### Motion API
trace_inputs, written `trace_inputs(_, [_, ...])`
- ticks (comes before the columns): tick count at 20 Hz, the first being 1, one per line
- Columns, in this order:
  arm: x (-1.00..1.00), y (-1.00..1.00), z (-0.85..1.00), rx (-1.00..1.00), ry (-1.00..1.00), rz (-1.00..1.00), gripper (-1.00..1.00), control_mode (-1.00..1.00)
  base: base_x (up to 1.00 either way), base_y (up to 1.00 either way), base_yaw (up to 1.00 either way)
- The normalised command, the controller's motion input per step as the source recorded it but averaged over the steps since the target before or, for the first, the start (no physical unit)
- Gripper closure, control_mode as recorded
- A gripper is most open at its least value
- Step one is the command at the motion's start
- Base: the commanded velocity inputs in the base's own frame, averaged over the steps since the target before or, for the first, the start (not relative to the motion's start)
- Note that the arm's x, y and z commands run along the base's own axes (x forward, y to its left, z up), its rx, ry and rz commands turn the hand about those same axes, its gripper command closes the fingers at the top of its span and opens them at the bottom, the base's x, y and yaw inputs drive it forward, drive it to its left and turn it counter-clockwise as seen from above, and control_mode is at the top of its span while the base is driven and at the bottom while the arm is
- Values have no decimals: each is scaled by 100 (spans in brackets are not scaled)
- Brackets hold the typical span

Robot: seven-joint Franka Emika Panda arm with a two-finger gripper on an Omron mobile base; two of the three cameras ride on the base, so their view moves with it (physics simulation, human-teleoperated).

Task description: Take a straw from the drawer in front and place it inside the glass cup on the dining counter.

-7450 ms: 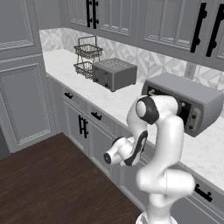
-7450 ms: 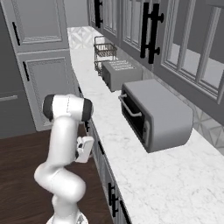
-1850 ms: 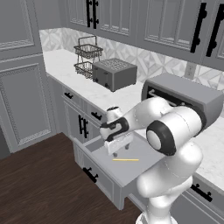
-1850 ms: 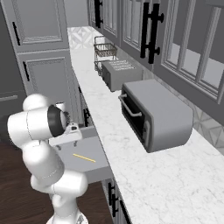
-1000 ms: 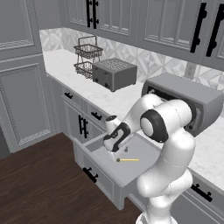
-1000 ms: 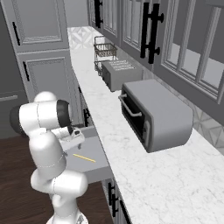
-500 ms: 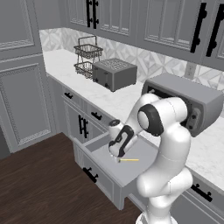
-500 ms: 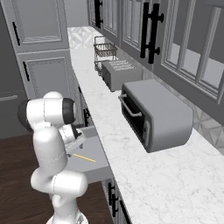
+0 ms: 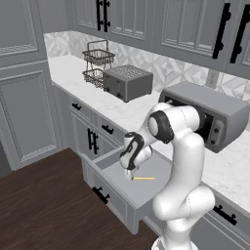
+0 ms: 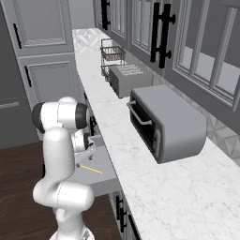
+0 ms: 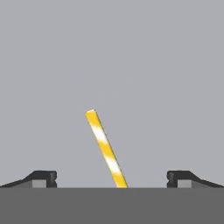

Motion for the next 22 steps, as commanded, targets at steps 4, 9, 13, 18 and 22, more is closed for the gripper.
trace_inputs(4, [0, 3, -35, 0, 5, 0, -100, -100, 0, 0, 0])
trace_inputs(9, [0, 1, -35, 0, 0, 0, -100, -100, 0, 0, 0])
trace_inputs(13, [0, 0, -40, 0, 1, 0, -100, -100, 0, 0, 0])
trace_inputs(18, [0, 0, -48, 1, 6, 0, 100, -100, 0, 0, 0])
trace_inputs(22, [0, 0, -41, 3, 4, 0, 100, -100, 0, 0, 0])
